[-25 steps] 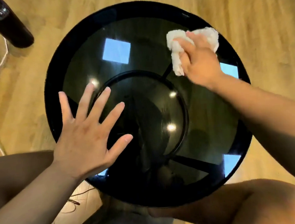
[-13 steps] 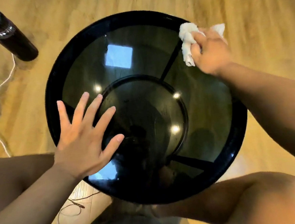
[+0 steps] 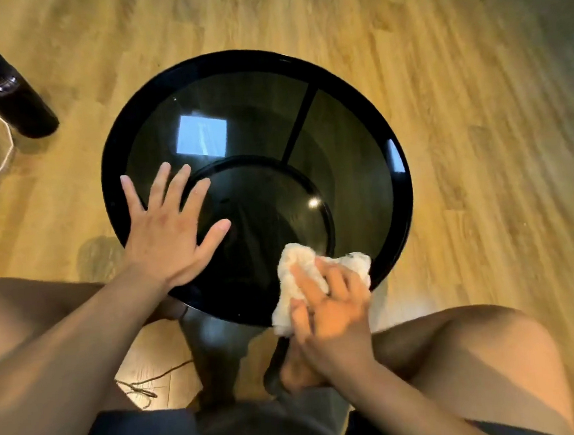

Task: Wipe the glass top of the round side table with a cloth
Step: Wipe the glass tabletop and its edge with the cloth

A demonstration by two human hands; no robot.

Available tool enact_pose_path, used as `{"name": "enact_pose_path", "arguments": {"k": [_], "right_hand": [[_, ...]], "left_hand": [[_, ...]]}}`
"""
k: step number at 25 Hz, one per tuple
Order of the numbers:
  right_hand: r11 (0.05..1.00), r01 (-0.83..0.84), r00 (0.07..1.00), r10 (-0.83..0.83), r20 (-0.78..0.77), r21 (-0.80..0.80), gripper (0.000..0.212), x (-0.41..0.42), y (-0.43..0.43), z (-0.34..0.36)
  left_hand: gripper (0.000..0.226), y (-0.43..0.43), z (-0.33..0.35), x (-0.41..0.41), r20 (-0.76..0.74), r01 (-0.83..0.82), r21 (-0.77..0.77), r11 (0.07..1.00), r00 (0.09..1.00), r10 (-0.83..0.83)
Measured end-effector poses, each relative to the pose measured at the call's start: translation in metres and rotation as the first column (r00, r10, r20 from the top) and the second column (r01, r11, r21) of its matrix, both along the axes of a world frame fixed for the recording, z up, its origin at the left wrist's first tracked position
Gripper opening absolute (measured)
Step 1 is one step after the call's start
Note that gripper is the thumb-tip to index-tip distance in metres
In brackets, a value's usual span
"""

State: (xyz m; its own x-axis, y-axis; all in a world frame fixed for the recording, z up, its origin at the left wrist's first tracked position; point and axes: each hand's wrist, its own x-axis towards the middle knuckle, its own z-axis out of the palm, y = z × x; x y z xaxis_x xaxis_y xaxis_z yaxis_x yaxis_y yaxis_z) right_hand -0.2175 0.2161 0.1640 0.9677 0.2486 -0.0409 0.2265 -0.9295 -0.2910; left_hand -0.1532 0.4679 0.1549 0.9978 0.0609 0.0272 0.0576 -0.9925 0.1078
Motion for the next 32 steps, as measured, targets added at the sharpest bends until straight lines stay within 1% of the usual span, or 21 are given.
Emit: {"name": "enact_pose_path", "arguments": {"k": [2, 4, 6, 7, 8, 9, 11, 12, 14, 16, 17, 18, 19, 21, 22, 25, 27, 28, 29, 31, 32], "right_hand": [[0.986, -0.154, 0.988, 0.155, -0.018, 0.066, 0.047, -0.029, 0.062, -0.001], [0.932, -0.359, 0.929, 0.362, -0.074, 0.047, 0.051, -0.032, 0.098, -0.002], [0.842, -0.54, 0.842, 0.54, -0.005, -0.009, 0.052, -0.012, 0.091, -0.002], [0.812, -0.583, 0.811, 0.583, 0.049, -0.008, 0.05, -0.003, 0.072, -0.002], [0.832, -0.555, 0.829, 0.552, 0.094, 0.009, 0.046, 0.008, 0.044, -0.006], [0.882, -0.471, 0.878, 0.467, 0.107, 0.013, 0.042, 0.024, 0.014, -0.004], [0.974, -0.222, 0.972, 0.225, 0.074, -0.038, 0.045, 0.067, -0.044, 0.004], [0.99, -0.098, 0.992, 0.105, 0.068, -0.104, 0.048, 0.093, -0.069, 0.009], [0.975, 0.119, 0.992, -0.11, 0.06, -0.187, 0.051, 0.13, -0.09, 0.013], [0.939, 0.301, 0.953, -0.292, 0.077, -0.168, 0.052, 0.135, -0.076, 0.008], [0.932, 0.336, 0.941, -0.325, 0.098, -0.139, 0.053, 0.125, -0.058, 0.007], [0.942, 0.318, 0.944, -0.306, 0.121, -0.105, 0.051, 0.107, -0.038, 0.005], [0.966, 0.247, 0.962, -0.237, 0.134, -0.069, 0.047, 0.086, -0.012, 0.001], [0.999, 0.032, 0.99, -0.028, 0.137, -0.022, 0.044, 0.043, 0.046, -0.003], [0.995, -0.096, 0.986, 0.094, 0.139, 0.01, 0.042, 0.028, 0.079, -0.002], [0.913, -0.405, 0.912, 0.399, 0.096, 0.049, 0.036, 0.014, 0.132, 0.0], [0.858, -0.514, 0.853, 0.513, 0.099, -0.02, 0.036, 0.033, 0.104, 0.002], [0.868, -0.495, 0.862, 0.497, 0.103, -0.044, 0.038, 0.044, 0.076, 0.003], [0.912, -0.405, 0.906, 0.409, 0.107, -0.064, 0.039, 0.053, 0.042, 0.004], [0.983, -0.167, 0.982, 0.174, 0.075, -0.081, 0.044, 0.069, -0.025, 0.01], [0.996, -0.058, 0.996, 0.063, 0.061, -0.074, 0.047, 0.073, -0.049, 0.014]], "left_hand": [[0.069, 0.002, 0.001, -0.002, 0.06, -0.011, -0.069, 0.998, 0.998, 0.015], [0.064, 0.006, 0.0, -0.007, 0.162, -0.067, -0.218, 0.974, 0.981, 0.104], [0.059, 0.011, 0.0, -0.008, 0.235, -0.132, -0.367, 0.921, 0.944, 0.229], [0.058, 0.012, 0.0, -0.01, 0.247, -0.141, -0.391, 0.91, 0.936, 0.251], [0.058, 0.012, -0.001, -0.01, 0.254, -0.134, -0.388, 0.912, 0.935, 0.246], [0.058, 0.012, -0.003, -0.009, 0.26, -0.122, -0.378, 0.918, 0.937, 0.232], [0.057, 0.013, -0.004, -0.008, 0.258, -0.116, -0.372, 0.921, 0.94, 0.222], [0.057, 0.013, -0.005, -0.007, 0.253, -0.118, -0.376, 0.919, 0.941, 0.224], [0.059, 0.014, -0.006, -0.005, 0.24, -0.125, -0.389, 0.913, 0.943, 0.231], [0.061, 0.014, -0.006, -0.004, 0.251, -0.113, -0.434, 0.894, 0.938, 0.241], [0.061, 0.014, -0.006, -0.005, 0.262, -0.101, -0.464, 0.88, 0.933, 0.245], [0.062, 0.015, -0.006, -0.005, 0.276, -0.089, -0.483, 0.871, 0.929, 0.248], [0.063, 0.015, -0.007, -0.004, 0.289, -0.081, -0.491, 0.867, 0.924, 0.25], [0.064, 0.017, -0.009, -0.005, 0.301, -0.072, -0.505, 0.86, 0.919, 0.254], [0.064, 0.016, -0.009, -0.005, 0.31, -0.064, -0.519, 0.852, 0.915, 0.257], [0.062, 0.018, -0.008, -0.007, 0.322, -0.053, -0.629, 0.776, 0.89, 0.322], [0.061, 0.021, -0.007, -0.007, 0.31, -0.099, -0.678, 0.729, 0.86, 0.405], [0.061, 0.024, -0.007, -0.007, 0.311, -0.127, -0.67, 0.732, 0.846, 0.432], [0.061, 0.027, -0.008, -0.006, 0.312, -0.142, -0.664, 0.734, 0.839, 0.445], [0.062, 0.03, -0.01, -0.006, 0.312, -0.106, -0.677, 0.728, 0.854, 0.415], [0.062, 0.029, -0.012, -0.005, 0.33, -0.061, -0.663, 0.746, 0.871, 0.365]]}}
